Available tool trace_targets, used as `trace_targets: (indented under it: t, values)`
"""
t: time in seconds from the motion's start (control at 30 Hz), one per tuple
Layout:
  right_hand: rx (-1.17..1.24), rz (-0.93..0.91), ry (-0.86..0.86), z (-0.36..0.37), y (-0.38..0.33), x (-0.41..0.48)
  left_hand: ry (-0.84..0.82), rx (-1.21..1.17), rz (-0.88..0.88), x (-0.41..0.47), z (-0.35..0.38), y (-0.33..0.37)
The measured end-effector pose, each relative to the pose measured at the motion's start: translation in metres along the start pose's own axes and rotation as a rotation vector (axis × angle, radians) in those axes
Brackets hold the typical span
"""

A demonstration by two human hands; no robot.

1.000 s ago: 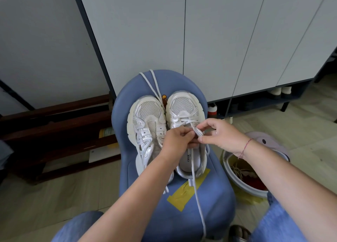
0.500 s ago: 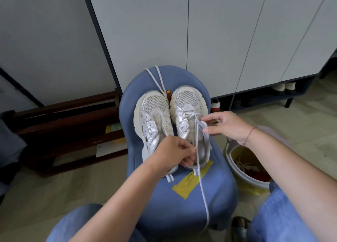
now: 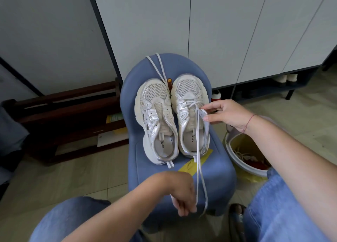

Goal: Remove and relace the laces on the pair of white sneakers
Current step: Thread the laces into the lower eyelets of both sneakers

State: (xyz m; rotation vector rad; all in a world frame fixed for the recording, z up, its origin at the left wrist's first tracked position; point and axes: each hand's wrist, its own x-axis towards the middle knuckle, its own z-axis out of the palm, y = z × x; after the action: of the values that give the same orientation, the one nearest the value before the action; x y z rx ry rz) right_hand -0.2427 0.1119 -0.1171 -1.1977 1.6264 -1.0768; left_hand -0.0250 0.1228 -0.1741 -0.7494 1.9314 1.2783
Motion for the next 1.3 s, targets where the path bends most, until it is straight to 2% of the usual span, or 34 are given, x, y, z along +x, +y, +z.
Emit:
trace_targets:
  t: [0.1,0.23,0.37,0.43,0.57,0.7,0.87,1.1,1.23,1.3]
  values:
    - [0.009,0.006,0.003,-0.001,0.000,0.000,0.080,-0.004,0.002,0.012,0.008,0.001]
    - [0.012,0.004,-0.001,-0.001,-0.001,0.001,0.385,-0.142,0.106,0.000,-0.014,-0.003]
    - [0.007,0.009,-0.004,-0.001,0.000,0.000,0.782,-0.467,0.277,-0.011,-0.025,0.010]
    - [0.012,0.012,0.001,0.000,0.000,0.001,0.926,-0.634,0.367,-0.009,-0.026,0.021]
    - [0.011,0.013,0.005,0.001,0.000,0.000,0.948,-0.834,0.445,0.001,-0.032,0.037]
    - [0.030,0.009,0.003,0.000,0.003,0.000,0.892,-0.907,0.482,0.010,-0.029,0.053]
    - [0.038,0.006,-0.010,0.000,0.003,-0.001,0.924,-0.989,0.483,0.016,-0.034,0.056]
    - [0.060,0.005,-0.017,0.001,0.002,0.000,1.024,-0.900,0.525,0.015,-0.037,0.058]
    - [0.043,0.002,-0.020,0.000,0.004,0.000,1.214,-0.683,0.536,0.016,-0.043,0.055]
    - [0.041,-0.003,-0.023,0.000,0.005,0.001,1.247,-0.596,0.515,0.015,-0.050,0.054]
